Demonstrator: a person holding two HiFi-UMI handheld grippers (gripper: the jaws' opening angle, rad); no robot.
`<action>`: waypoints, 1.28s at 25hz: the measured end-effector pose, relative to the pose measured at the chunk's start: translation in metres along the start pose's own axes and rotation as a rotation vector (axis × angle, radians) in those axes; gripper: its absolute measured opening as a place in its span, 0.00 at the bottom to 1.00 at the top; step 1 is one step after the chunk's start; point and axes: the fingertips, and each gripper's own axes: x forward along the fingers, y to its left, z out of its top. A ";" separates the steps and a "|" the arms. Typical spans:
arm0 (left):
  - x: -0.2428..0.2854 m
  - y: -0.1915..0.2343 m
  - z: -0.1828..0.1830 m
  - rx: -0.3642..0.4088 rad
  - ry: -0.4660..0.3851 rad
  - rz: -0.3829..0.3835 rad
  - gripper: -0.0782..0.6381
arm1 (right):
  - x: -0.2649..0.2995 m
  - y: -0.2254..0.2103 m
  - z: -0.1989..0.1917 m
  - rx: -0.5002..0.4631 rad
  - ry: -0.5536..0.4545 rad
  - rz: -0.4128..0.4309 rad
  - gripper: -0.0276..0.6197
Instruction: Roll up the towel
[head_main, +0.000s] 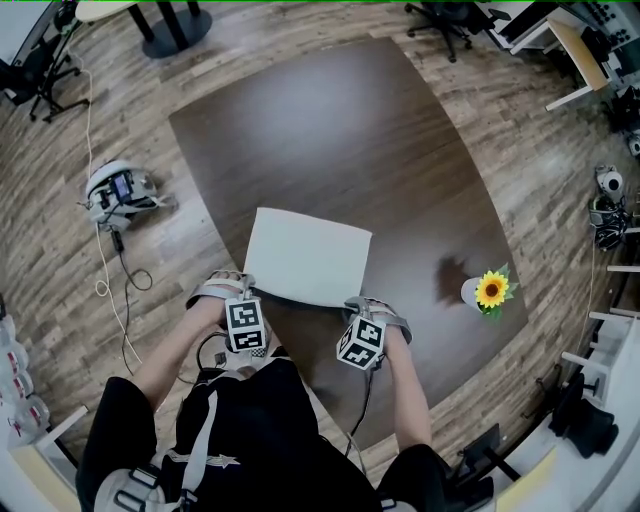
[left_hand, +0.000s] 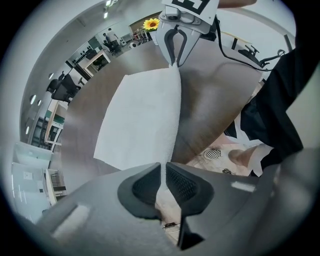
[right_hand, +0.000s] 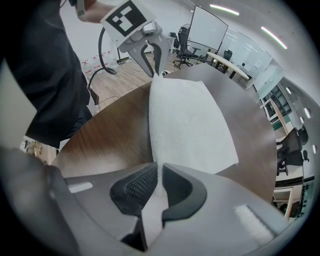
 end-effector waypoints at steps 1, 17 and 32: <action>0.000 0.002 0.000 -0.001 0.001 -0.002 0.17 | 0.000 -0.003 0.000 0.002 -0.001 0.002 0.10; 0.012 0.033 0.002 -0.003 0.005 0.007 0.17 | 0.009 -0.037 0.003 0.025 -0.019 -0.007 0.10; 0.022 0.041 0.004 -0.019 -0.005 -0.029 0.17 | 0.017 -0.046 0.002 0.063 -0.041 0.024 0.10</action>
